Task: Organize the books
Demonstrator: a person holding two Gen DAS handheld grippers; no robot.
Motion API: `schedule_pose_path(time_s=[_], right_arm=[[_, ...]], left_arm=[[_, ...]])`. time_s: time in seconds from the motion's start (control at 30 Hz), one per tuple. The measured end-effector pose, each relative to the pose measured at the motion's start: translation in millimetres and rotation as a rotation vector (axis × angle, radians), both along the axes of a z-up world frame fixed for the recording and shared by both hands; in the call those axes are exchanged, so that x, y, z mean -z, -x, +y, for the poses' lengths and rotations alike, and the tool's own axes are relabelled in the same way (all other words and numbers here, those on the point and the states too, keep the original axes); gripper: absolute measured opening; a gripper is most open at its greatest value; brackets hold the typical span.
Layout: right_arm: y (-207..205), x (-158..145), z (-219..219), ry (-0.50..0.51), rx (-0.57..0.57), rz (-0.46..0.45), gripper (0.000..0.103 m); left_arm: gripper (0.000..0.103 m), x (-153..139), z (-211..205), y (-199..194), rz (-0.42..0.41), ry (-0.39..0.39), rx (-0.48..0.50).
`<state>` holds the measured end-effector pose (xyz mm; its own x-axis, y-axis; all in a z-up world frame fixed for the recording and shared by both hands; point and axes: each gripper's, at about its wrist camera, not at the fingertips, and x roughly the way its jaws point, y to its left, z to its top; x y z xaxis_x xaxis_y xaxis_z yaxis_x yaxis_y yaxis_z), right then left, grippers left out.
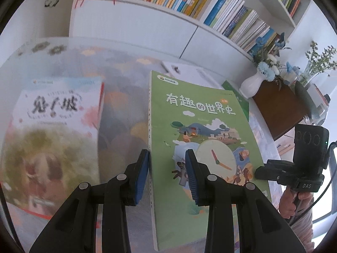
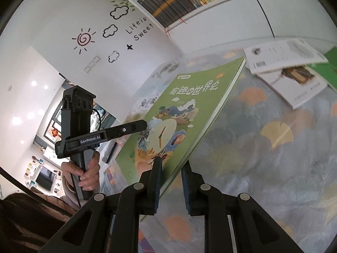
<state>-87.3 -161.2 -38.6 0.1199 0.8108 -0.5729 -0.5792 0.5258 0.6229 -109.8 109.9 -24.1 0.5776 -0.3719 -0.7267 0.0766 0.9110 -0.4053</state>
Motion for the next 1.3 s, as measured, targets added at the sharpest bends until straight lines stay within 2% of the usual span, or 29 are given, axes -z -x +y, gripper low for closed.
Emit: schedule_pose_path(time_s=[0.23,0.5,0.53,0.63,0.83,1.0,1.3], right_arm=[[-3.6,-24.2,34.9,-0.015,-0.04,-0.058,0.017],[-13.9,-28.0,85.3,-0.035,-0.114,-0.062,0.018],[-15.2,-28.8,95.2,-0.035,-0.126,-0.065,0.018],[-17.3,-28.5,116.6,-0.037,-0.152,-0.061,0.018],[-21.5,-20.6,158.7,-0.03,-0.205,-0.032,0.019],[-25.3,-6.8,183.9,-0.025,-0.24,-0.003,0.019],[-34.4,36.4,207.9,-0.013,-0.26,0.098,0.019]], left_arm=[[0.031,-23.7,33.8,3.8,-0.05,-0.008,-0.038],[0.031,-38.7,83.8,9.8,-0.086,-0.042,-0.103],[0.034,-39.1,90.3,10.4,-0.089,-0.045,-0.112],[0.035,-38.7,106.4,12.2,-0.096,-0.059,-0.142],[0.035,-23.7,147.8,14.3,-0.062,-0.003,-0.181],[0.035,-9.1,170.5,18.1,-0.039,-0.017,-0.218],[0.035,31.7,198.0,15.6,0.021,0.04,-0.204]])
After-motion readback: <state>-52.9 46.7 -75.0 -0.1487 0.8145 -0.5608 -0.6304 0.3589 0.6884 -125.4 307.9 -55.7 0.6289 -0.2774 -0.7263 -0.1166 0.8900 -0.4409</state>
